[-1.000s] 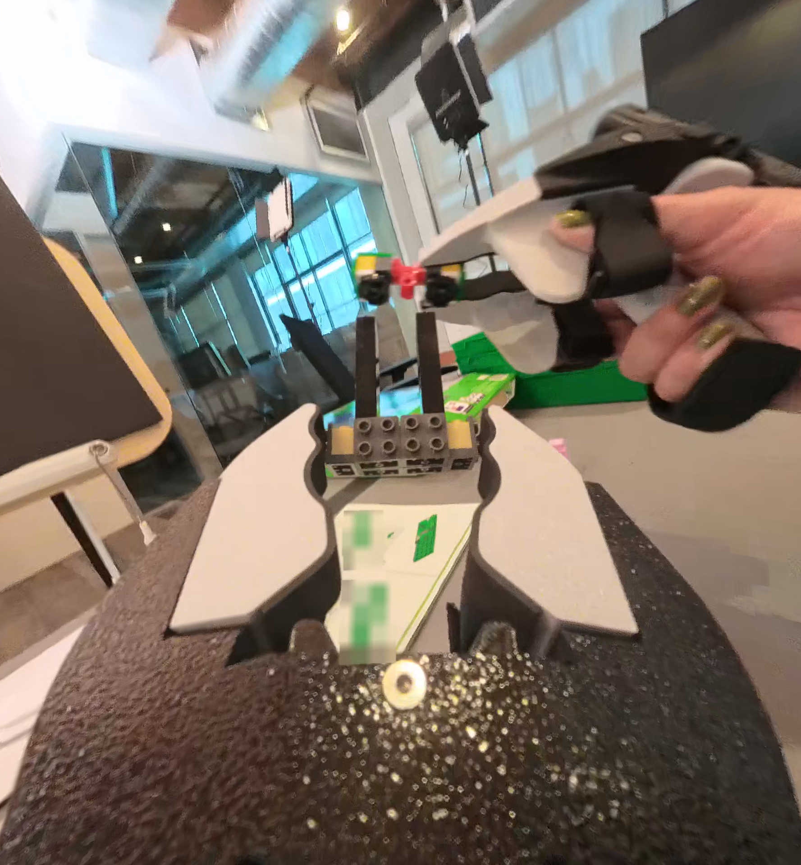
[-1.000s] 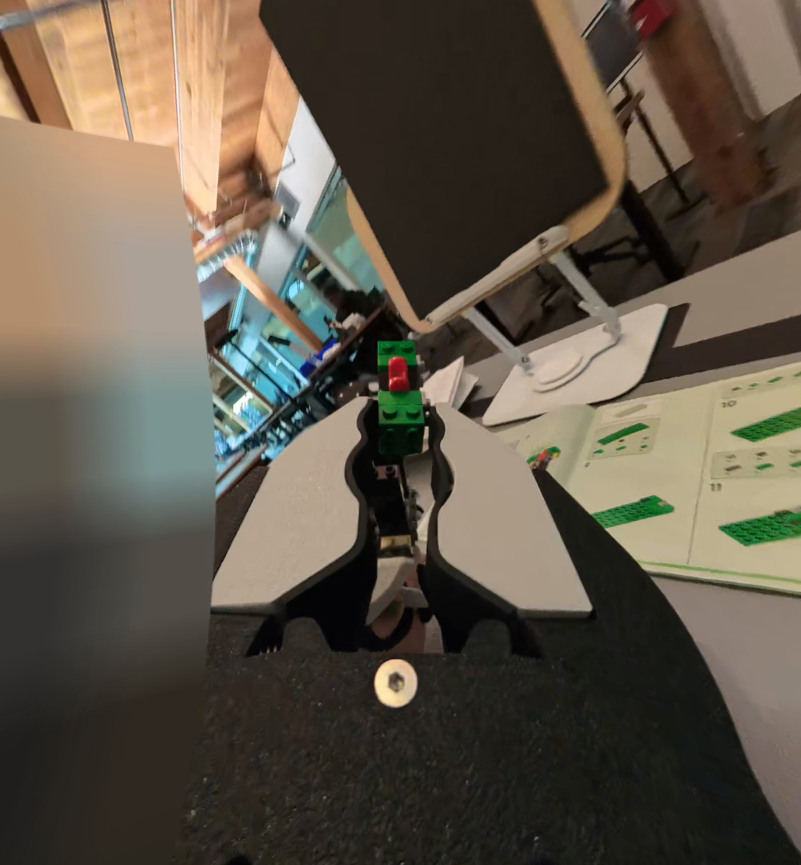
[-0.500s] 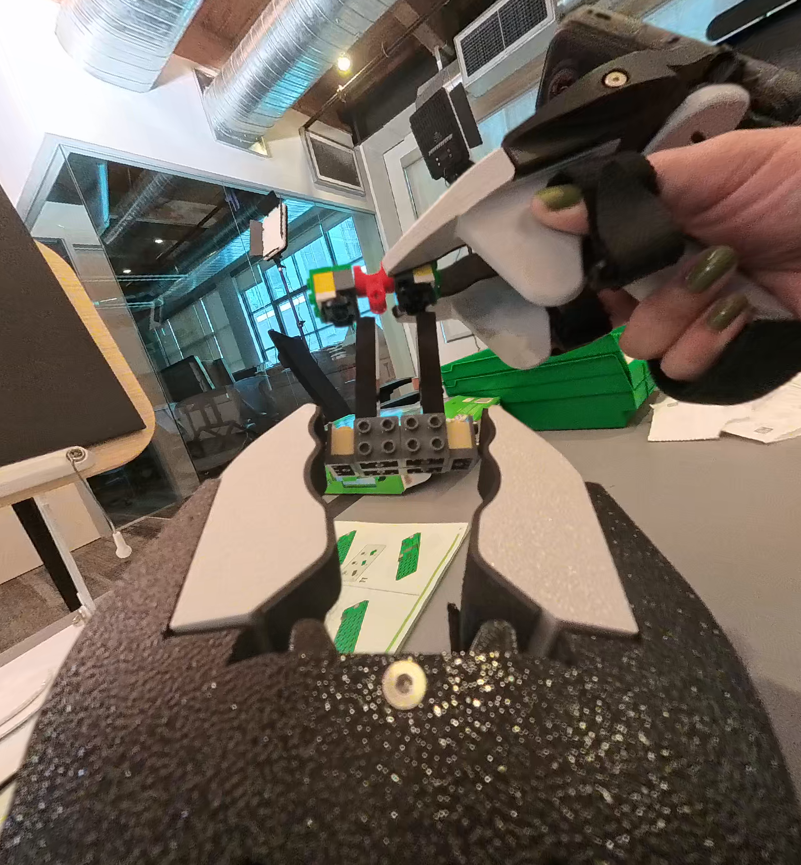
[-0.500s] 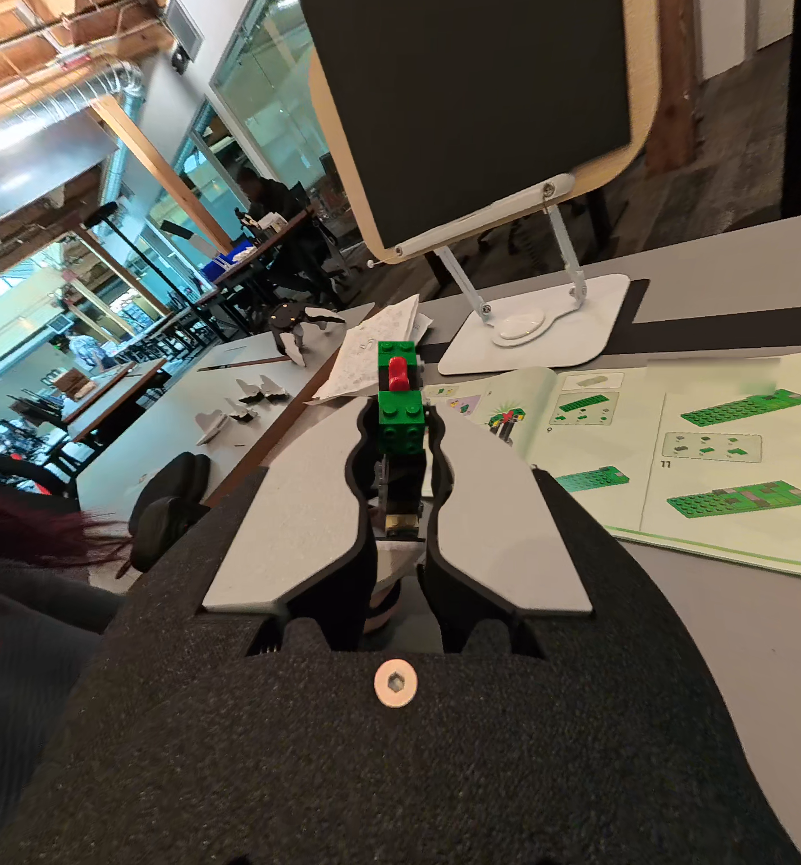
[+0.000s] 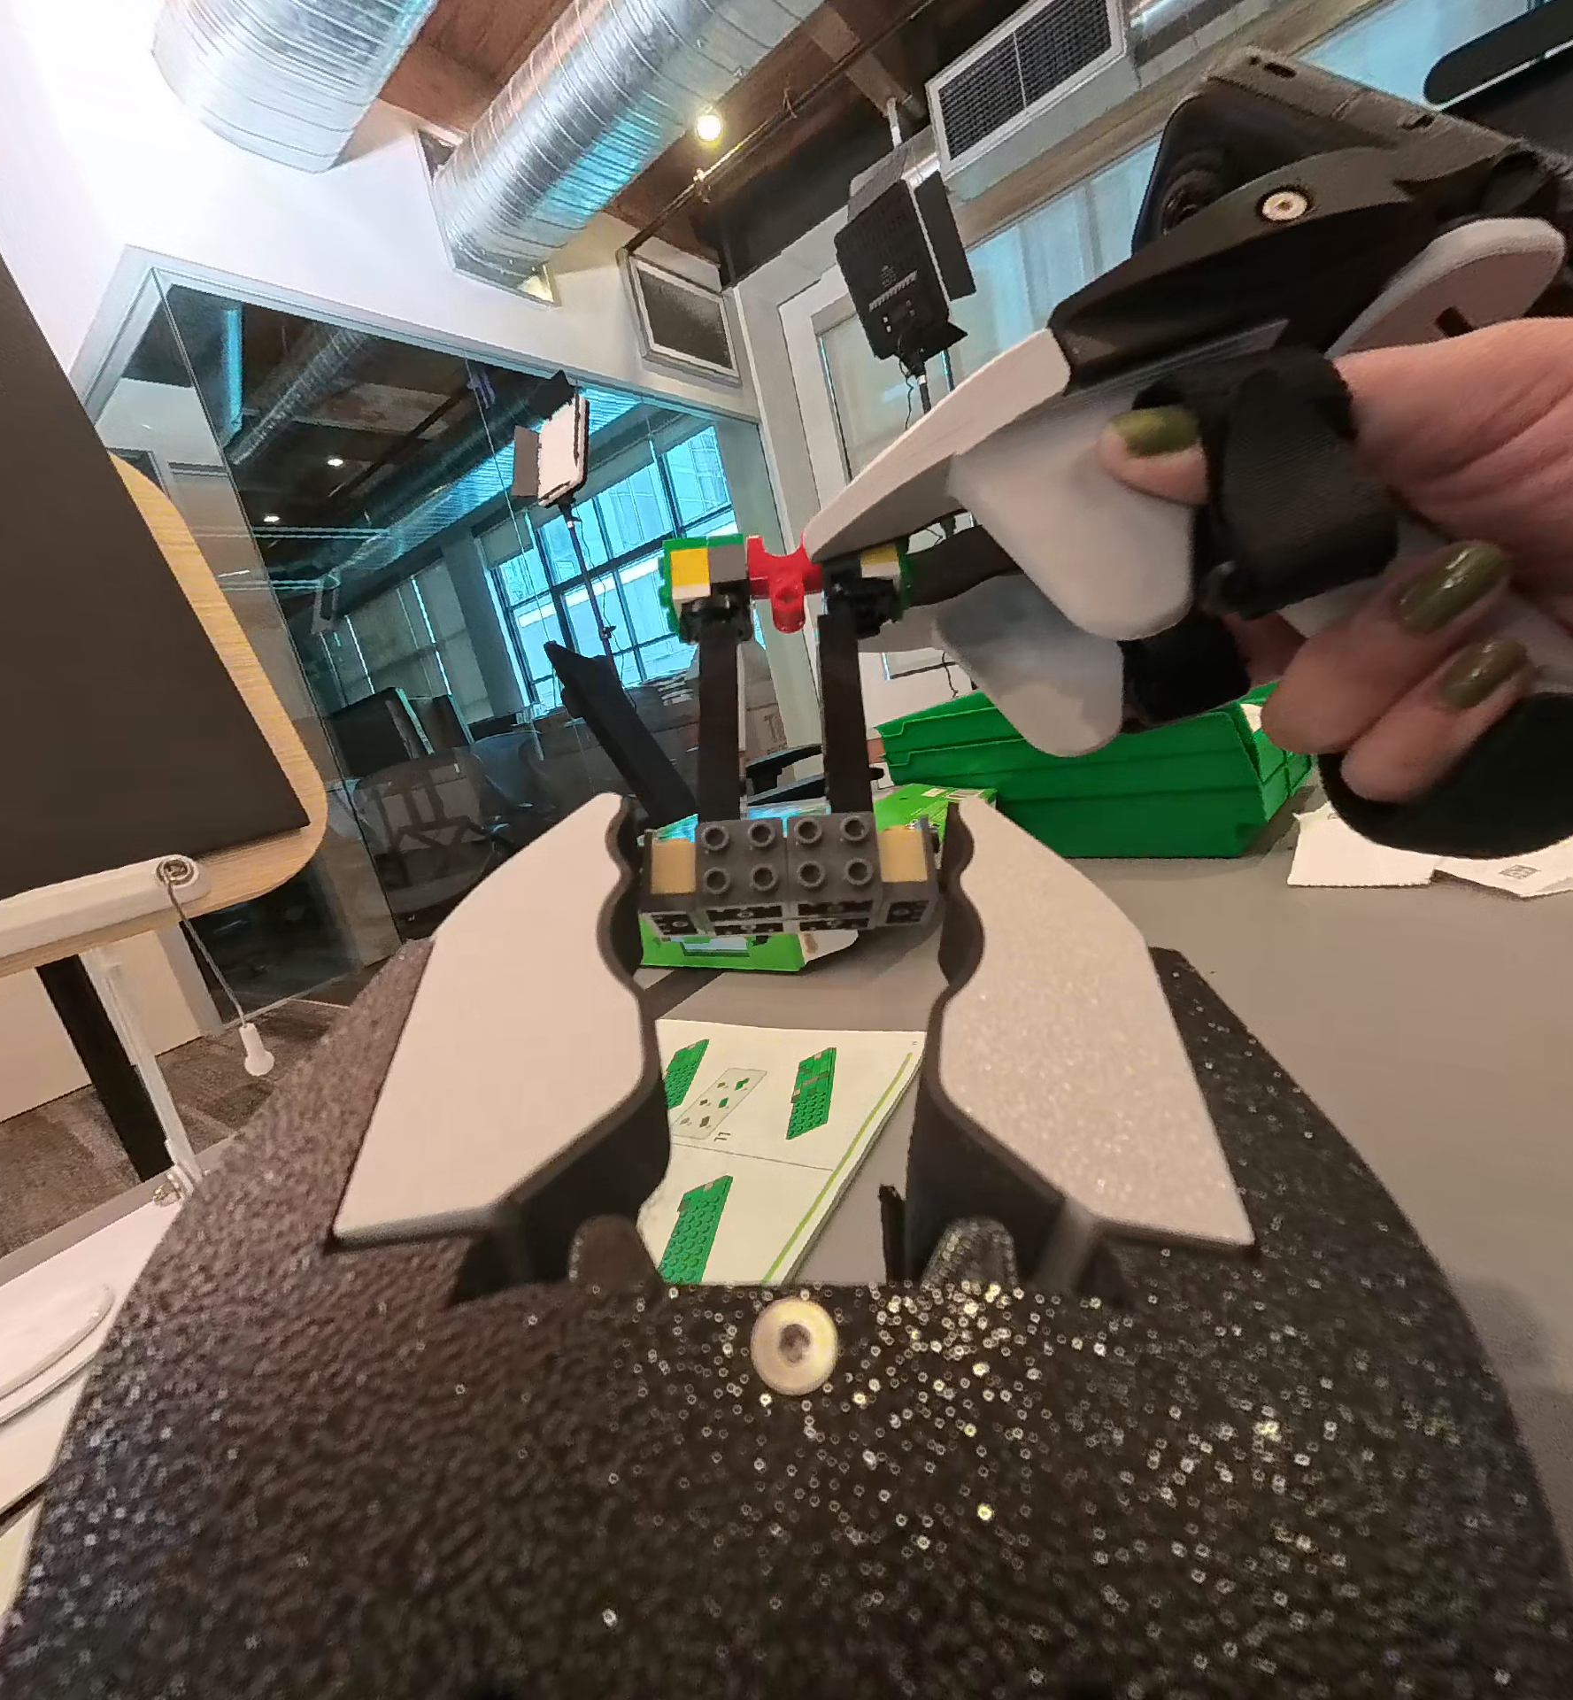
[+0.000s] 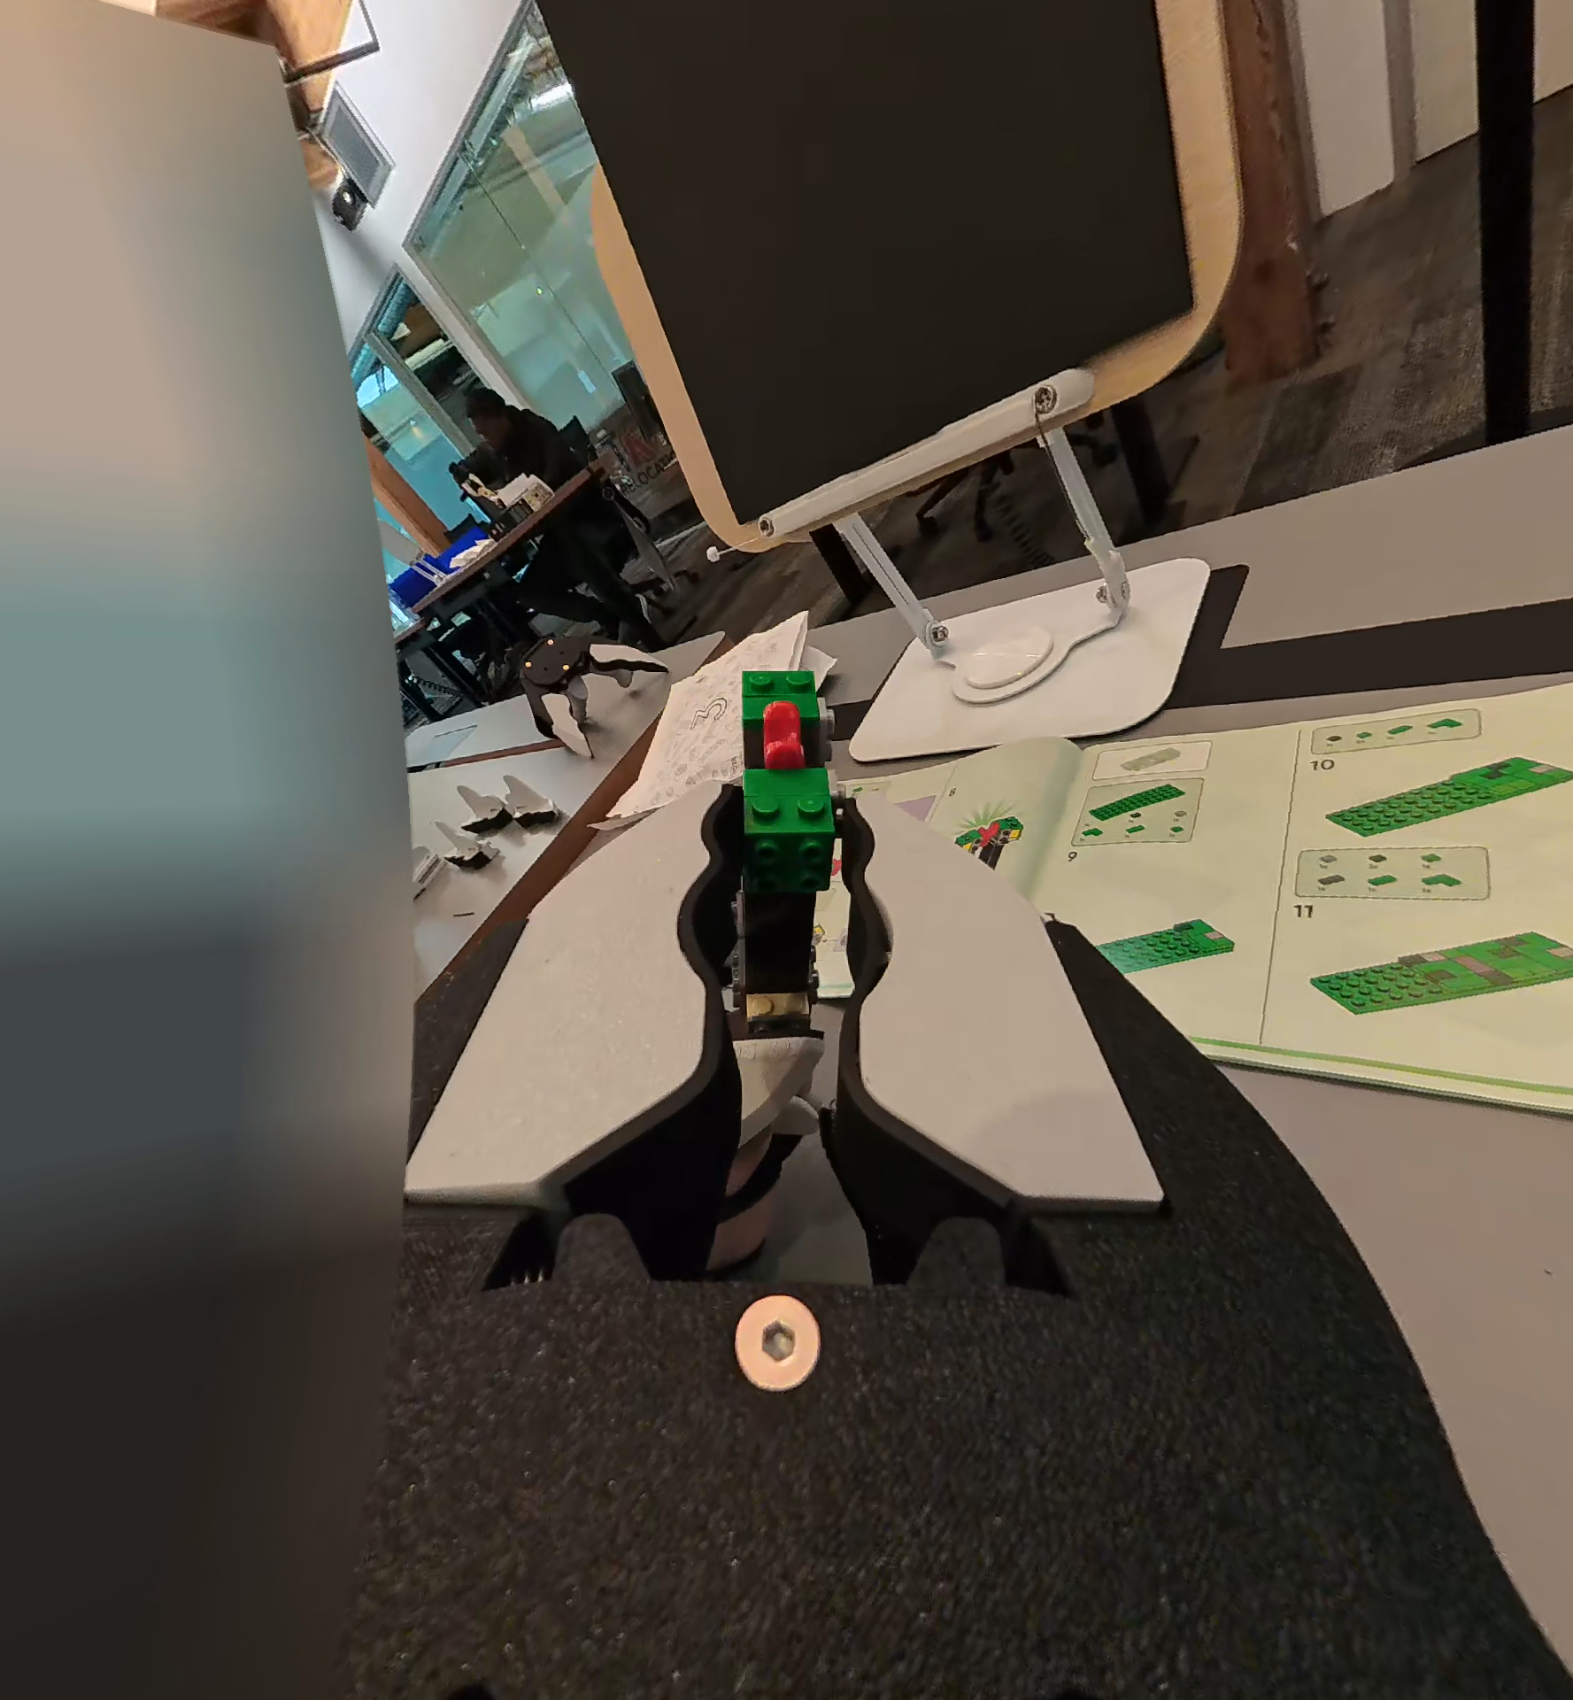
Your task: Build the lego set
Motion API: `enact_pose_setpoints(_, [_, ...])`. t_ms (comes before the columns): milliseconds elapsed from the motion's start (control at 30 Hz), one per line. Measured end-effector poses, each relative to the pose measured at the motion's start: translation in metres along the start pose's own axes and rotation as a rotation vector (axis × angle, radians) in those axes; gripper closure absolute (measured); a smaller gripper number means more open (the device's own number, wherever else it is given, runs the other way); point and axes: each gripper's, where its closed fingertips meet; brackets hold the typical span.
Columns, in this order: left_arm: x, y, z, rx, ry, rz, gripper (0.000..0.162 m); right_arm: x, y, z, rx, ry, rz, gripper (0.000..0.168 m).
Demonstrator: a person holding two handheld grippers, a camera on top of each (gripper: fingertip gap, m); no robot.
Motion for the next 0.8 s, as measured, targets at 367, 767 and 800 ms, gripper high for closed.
enact_pose_setpoints(367, [0.0001, -0.0003, -0.0002, 0.002, -0.001, -0.007, 0.099, 0.0004, 0.0009, -0.0045, -0.007, -0.003, 0.002, 0.149])
enact_pose_setpoints(767, [0.0013, -0.0007, 0.0002, 0.002, -0.007, -0.006, 0.099, 0.0010, 0.0011, -0.0048, -0.012, -0.005, 0.008, 0.149])
enact_pose_setpoints(800, [0.0014, -0.0007, 0.0002, 0.002, -0.007, -0.006, 0.099, 0.0007, 0.0012, -0.0049, -0.013, -0.005, 0.007, 0.149])
Point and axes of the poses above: each gripper's, where its closed fingertips meet, z back along the fingers, y out of its underside, x = y × z across the jaws, and after that the axes turned 11 degrees about x, right-handed
